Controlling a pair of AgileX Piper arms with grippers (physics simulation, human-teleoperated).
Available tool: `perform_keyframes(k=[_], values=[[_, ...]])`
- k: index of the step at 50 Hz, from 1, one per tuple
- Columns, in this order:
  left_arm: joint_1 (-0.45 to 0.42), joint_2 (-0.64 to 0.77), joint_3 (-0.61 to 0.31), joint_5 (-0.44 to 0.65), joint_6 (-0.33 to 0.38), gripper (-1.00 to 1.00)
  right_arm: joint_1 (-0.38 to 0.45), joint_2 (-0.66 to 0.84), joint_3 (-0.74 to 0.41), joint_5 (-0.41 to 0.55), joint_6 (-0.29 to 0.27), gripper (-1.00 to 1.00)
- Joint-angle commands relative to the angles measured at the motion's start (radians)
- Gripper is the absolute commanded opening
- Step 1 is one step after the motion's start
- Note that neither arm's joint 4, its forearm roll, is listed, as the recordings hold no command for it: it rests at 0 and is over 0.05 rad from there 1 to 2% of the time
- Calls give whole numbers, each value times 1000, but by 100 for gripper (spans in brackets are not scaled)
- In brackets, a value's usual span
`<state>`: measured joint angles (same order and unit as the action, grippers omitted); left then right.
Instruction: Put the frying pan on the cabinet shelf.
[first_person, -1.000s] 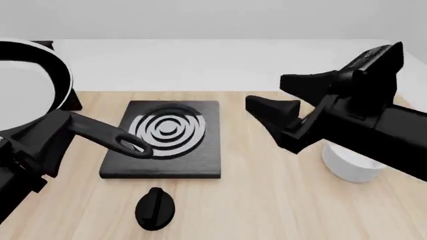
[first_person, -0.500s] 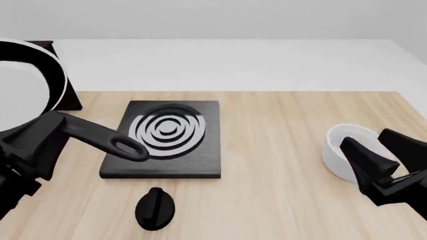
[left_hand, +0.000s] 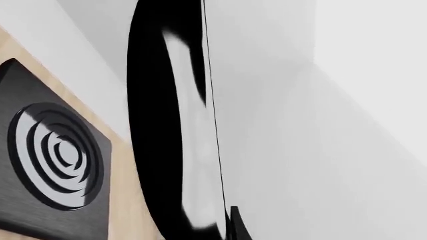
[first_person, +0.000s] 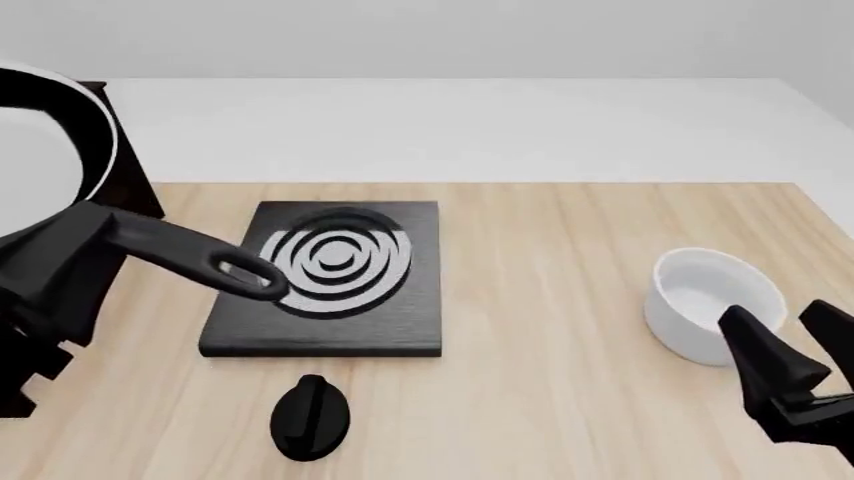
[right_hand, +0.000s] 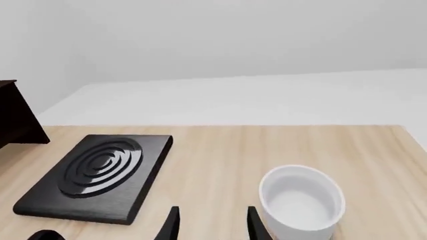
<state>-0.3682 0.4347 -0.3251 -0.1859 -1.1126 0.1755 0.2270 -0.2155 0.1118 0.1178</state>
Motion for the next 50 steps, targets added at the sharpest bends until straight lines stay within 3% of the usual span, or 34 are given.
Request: perform_keyframes(k=[1, 4, 16, 22, 28, 32, 34, 37, 39, 48, 50], values=[[26, 32, -60, -35, -9, -100, -65, -30, -9, 26, 23, 100], [59, 68, -49, -89, -37, -100, -65, -27, -9, 26, 19, 100], [130, 196, -142, -119, 5, -100, -76, 3, 58, -42, -4, 100], [203, 298, -145, -209, -45, -100, -83, 11, 56, -49, -1, 100], [239, 390, -253, -200, -3, -100, -80, 13, 70, -62, -2, 100], [286, 473, -292, -254, -51, -100, -83, 16, 71, -65, -9, 100], [302, 482, -345, -216, -3, -100, -82, 19, 72, -68, -9, 100], [330, 519, -333, -274, -79, -100, -83, 18, 73, -68, -10, 100], [344, 520, -369, -243, -44, -100, -84, 15, 71, -65, -13, 100], [391, 624, -411, -289, -102, -100, -84, 19, 72, -66, -15, 100], [411, 636, -440, -278, -79, -100, -86, 13, 70, -60, -17, 100]])
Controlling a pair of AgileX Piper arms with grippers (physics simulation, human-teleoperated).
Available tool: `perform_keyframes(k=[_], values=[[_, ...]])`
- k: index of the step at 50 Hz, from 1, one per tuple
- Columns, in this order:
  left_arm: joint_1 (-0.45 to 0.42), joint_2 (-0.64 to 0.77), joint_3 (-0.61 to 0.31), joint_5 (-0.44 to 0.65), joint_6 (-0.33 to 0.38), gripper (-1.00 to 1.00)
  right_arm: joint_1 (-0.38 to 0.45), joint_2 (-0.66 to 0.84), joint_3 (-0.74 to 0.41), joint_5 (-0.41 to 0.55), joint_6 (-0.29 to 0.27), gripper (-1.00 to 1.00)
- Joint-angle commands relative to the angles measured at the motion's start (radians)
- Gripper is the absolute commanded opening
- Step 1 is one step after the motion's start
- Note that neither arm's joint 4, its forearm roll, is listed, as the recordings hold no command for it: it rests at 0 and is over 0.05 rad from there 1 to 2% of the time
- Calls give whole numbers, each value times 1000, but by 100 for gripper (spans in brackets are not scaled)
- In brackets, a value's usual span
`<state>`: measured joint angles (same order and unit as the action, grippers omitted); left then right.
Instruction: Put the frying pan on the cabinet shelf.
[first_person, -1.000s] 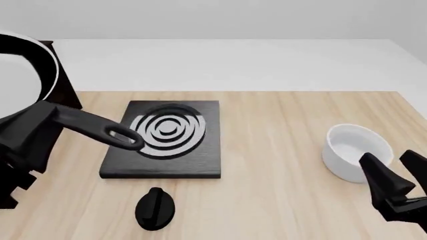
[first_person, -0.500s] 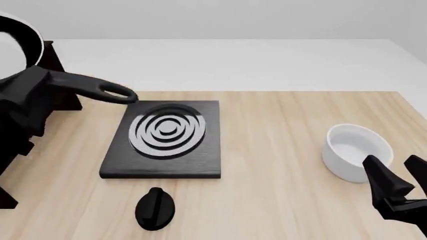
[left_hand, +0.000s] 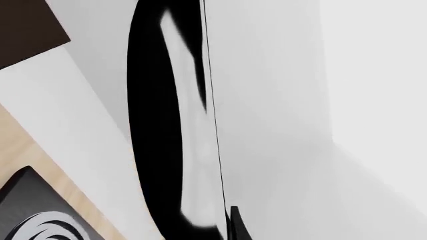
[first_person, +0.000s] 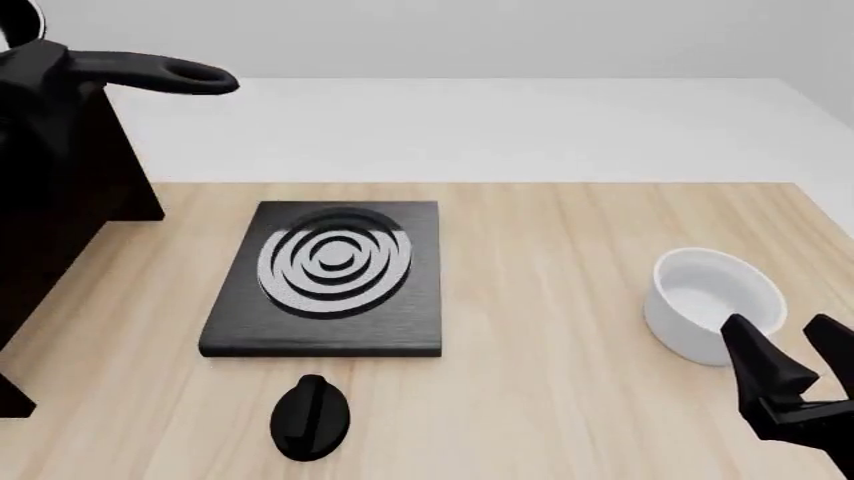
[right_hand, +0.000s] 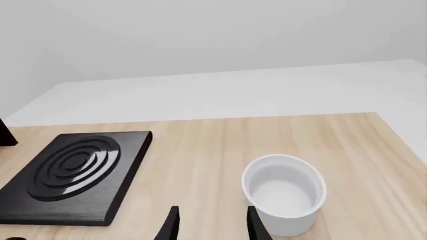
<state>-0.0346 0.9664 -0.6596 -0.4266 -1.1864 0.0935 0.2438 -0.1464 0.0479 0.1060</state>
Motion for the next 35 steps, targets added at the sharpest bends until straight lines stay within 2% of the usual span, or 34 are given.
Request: perform_keyframes(k=[1, 4, 5, 6, 11, 26, 35], values=[[85, 120, -120, -25, 2, -100, -6, -10, -2, 9, -5, 100], [112, 157, -138, -39, -16, -100, -5, -8, -4, 10, -6, 100], [124, 167, -136, -50, -31, -100, -6, -7, -3, 10, -4, 100], [144, 192, -124, -87, -78, -100, -7, -5, -2, 8, -3, 100], [191, 260, -121, -139, -140, -100, -6, -1, 1, 2, -6, 100], [252, 361, -233, -116, -159, -100, -13, -1, 2, 2, -9, 100], [275, 404, -233, -144, -177, -100, -16, 3, 2, 1, -11, 100]])
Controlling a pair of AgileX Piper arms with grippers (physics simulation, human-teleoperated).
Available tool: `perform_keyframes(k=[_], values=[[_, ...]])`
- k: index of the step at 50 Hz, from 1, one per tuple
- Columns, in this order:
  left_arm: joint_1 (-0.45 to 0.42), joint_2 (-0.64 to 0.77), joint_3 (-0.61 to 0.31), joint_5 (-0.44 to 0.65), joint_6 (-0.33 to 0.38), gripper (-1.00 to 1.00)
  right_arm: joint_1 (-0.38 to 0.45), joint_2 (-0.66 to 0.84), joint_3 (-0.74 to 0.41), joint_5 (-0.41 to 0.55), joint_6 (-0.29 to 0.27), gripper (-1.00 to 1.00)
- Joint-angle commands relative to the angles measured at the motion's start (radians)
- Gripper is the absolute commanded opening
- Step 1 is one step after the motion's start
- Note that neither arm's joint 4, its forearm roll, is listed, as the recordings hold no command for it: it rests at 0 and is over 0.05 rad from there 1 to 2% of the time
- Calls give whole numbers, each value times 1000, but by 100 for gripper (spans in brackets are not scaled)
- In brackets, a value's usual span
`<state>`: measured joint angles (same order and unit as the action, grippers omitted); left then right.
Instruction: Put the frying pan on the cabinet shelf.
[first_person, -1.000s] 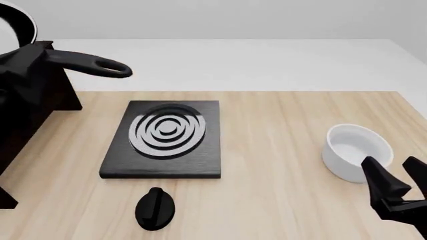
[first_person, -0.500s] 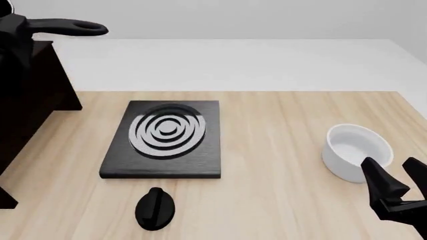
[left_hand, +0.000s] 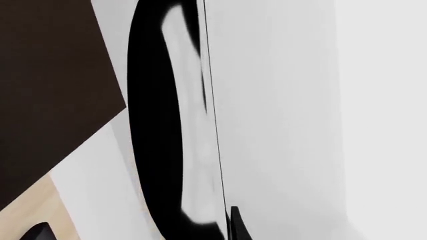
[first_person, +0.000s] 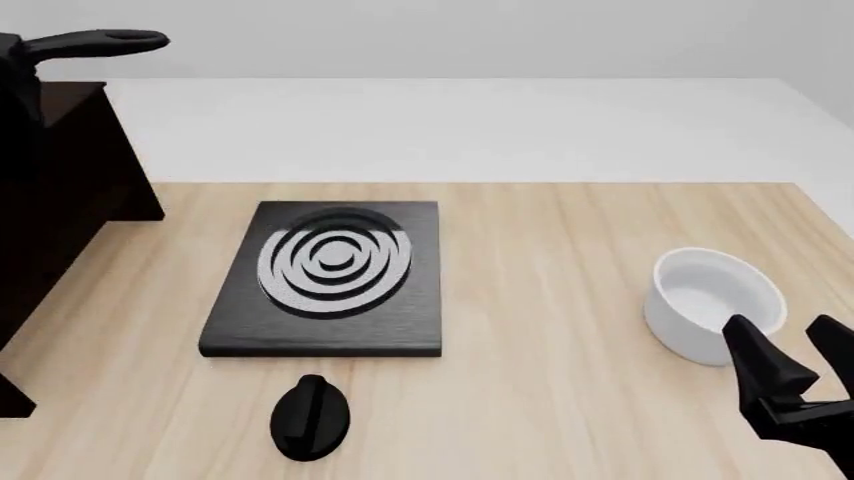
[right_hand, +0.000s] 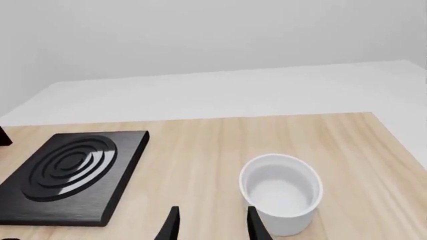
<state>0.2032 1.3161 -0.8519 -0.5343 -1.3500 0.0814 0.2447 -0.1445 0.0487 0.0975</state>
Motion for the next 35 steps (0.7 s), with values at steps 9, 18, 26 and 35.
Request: perform_keyframes(k=[9, 18, 26, 35], values=[[48, 87, 10, -95, -22, -100, -5, 18, 18, -33, -5, 100], [67, 112, 43, -139, -32, -100, -7, 12, 12, -18, -4, 100], [82, 144, 72, -181, -38, -100, -7, 7, 5, -5, -6, 100], [107, 176, 84, -209, -53, -100, -8, 7, 4, -2, -7, 100]])
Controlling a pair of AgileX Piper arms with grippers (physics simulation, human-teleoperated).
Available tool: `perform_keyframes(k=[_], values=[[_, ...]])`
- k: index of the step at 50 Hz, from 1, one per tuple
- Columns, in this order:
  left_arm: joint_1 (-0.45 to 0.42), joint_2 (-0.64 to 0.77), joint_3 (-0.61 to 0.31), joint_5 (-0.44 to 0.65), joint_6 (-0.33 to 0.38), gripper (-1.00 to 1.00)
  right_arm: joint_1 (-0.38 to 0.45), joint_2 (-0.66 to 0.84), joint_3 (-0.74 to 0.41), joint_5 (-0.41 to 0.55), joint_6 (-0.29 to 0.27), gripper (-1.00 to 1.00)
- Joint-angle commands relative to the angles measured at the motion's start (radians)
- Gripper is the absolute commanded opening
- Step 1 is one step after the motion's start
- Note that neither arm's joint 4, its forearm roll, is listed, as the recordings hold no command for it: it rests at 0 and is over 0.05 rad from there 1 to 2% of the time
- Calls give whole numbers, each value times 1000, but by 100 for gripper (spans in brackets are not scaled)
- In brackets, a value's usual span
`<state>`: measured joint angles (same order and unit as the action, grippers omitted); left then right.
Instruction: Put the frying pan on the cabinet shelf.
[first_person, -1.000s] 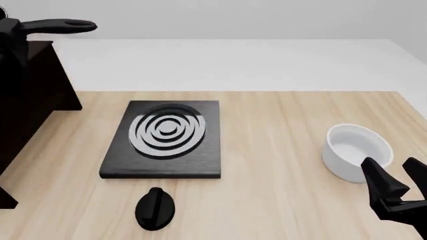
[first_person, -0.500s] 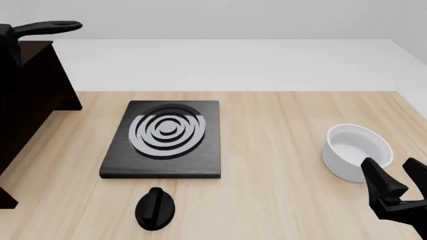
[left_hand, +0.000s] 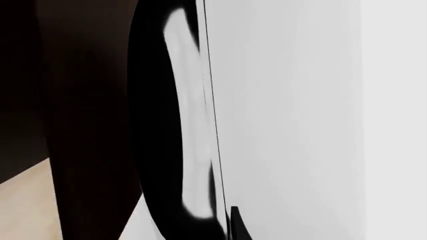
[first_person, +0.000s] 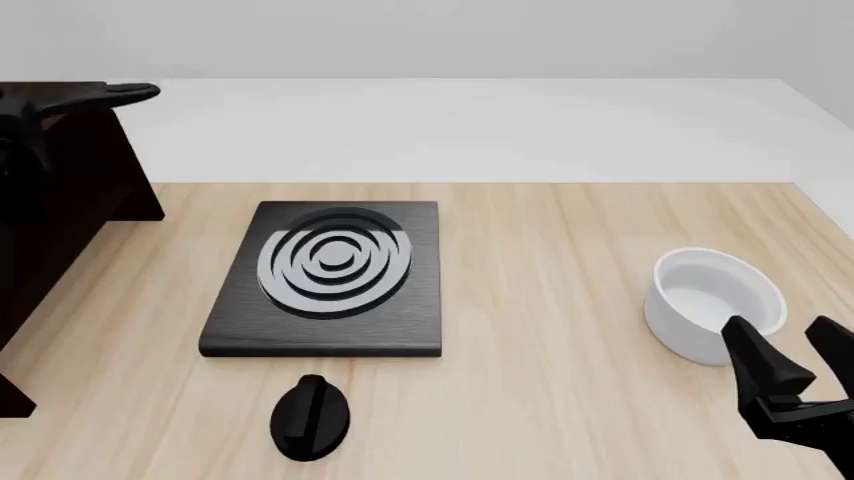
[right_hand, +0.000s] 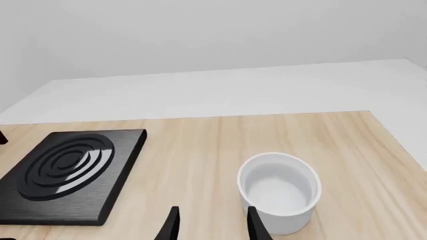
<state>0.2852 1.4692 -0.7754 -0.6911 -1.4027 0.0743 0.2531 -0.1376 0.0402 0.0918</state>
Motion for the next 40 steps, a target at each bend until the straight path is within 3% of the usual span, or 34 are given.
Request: perform_keyframes(k=[1, 34, 35, 40], values=[[28, 24, 10, -54, 0, -100, -1, 0, -2, 4, -1, 100], [81, 119, 26, -118, -6, -100, -4, 13, -2, -4, -14, 100], [80, 117, 26, -117, -6, 100, -4, 12, -3, -3, -15, 100], [81, 109, 28, -118, -6, 100, -4, 16, 0, -9, -17, 100]])
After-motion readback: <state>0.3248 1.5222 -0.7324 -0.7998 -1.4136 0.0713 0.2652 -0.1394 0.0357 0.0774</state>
